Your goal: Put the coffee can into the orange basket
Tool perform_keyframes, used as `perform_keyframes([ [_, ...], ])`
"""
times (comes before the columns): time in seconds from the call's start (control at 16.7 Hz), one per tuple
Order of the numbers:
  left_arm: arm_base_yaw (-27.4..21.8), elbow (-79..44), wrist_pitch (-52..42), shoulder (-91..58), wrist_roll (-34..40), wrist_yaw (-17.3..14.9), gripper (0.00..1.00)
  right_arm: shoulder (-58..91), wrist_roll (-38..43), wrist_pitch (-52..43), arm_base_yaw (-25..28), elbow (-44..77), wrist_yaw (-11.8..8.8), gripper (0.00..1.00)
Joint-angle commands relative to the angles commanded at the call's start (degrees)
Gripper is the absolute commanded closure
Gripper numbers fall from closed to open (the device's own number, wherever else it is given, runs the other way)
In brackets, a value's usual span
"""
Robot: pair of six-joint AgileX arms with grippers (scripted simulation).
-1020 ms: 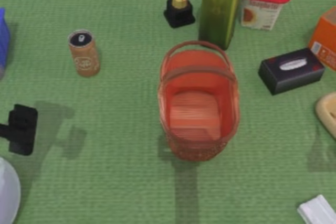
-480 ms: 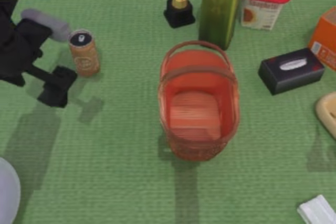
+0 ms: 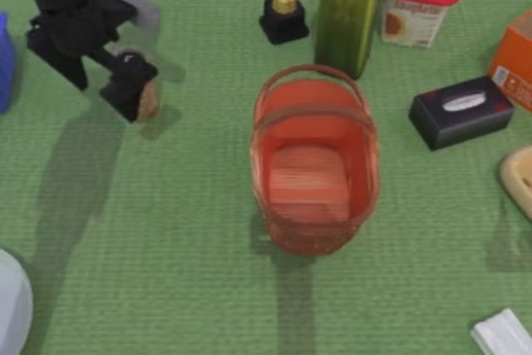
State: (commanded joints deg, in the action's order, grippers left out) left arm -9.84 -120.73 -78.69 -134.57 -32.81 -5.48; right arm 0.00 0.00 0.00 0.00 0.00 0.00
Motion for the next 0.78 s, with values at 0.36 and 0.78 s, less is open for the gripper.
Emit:
perform_keyframes([
  [0.36,0.1,-22.0,-3.8,-12.4,-4.2,1.3,0.00,0.0,0.0,0.0,0.0,0.0,0.0,0.00],
  [0.78,0.2,-25.2,-4.0,-14.1,-4.8,1.6,0.00,0.0,0.0,0.0,0.0,0.0,0.0,0.00],
])
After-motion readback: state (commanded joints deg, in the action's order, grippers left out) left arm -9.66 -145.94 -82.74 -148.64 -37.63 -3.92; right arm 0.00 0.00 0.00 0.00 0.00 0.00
